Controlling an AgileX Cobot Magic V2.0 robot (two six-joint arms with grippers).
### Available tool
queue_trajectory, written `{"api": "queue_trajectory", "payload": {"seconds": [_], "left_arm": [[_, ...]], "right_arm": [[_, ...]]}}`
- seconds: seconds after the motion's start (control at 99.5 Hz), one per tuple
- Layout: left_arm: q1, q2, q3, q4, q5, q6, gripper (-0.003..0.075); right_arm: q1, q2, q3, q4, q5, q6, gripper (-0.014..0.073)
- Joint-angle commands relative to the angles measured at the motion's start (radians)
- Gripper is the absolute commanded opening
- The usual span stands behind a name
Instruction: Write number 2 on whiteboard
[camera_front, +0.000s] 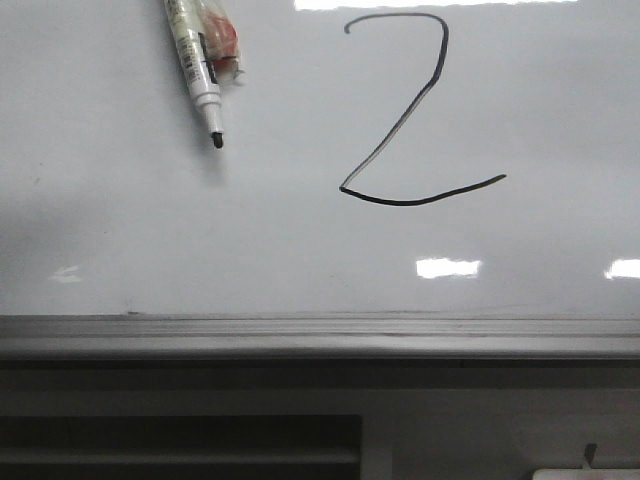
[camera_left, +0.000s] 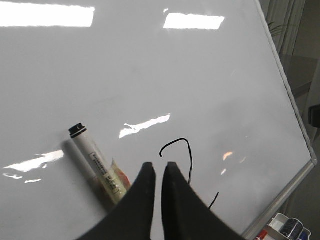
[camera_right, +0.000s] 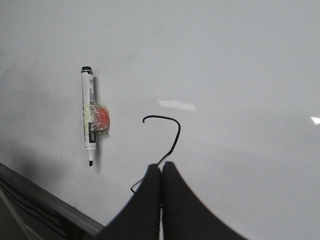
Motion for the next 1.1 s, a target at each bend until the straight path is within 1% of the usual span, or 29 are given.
{"api": "queue_trajectory", "payload": {"seconds": [0.0, 0.201, 0.332, 0.432, 0.513, 1.086], "left_arm": [[-0.001, -0.072, 0.029, 0.030, -0.053, 0.002, -0.0020], [-0.001, -0.258, 0.177, 0.037, -0.066, 0.000, -0.0020], [-0.001, -0.360, 0.210, 0.037, -0.065, 0.000, -0.0020], [-0.001, -0.413, 0.225, 0.037, -0.065, 0.000, -0.0020], [-0.001, -0.424, 0.228, 0.036, -0.062, 0.000, -0.0020], [-0.001, -0.424, 0.228, 0.017, -0.062, 0.000, -0.0020]], "right_arm": [[-0.006, -0.087, 0.044, 0.033, -0.062, -0.034, -0.0068], [-0.006, -0.270, 0.192, 0.033, -0.059, -0.043, -0.0068], [-0.006, -0.346, 0.239, 0.033, -0.058, -0.043, -0.0068], [-0.006, -0.367, 0.256, 0.033, -0.068, -0.043, -0.0068], [-0.006, -0.367, 0.264, 0.037, -0.095, -0.043, -0.0068], [-0.006, -0.367, 0.266, 0.037, -0.083, -0.043, -0.0068]]}}
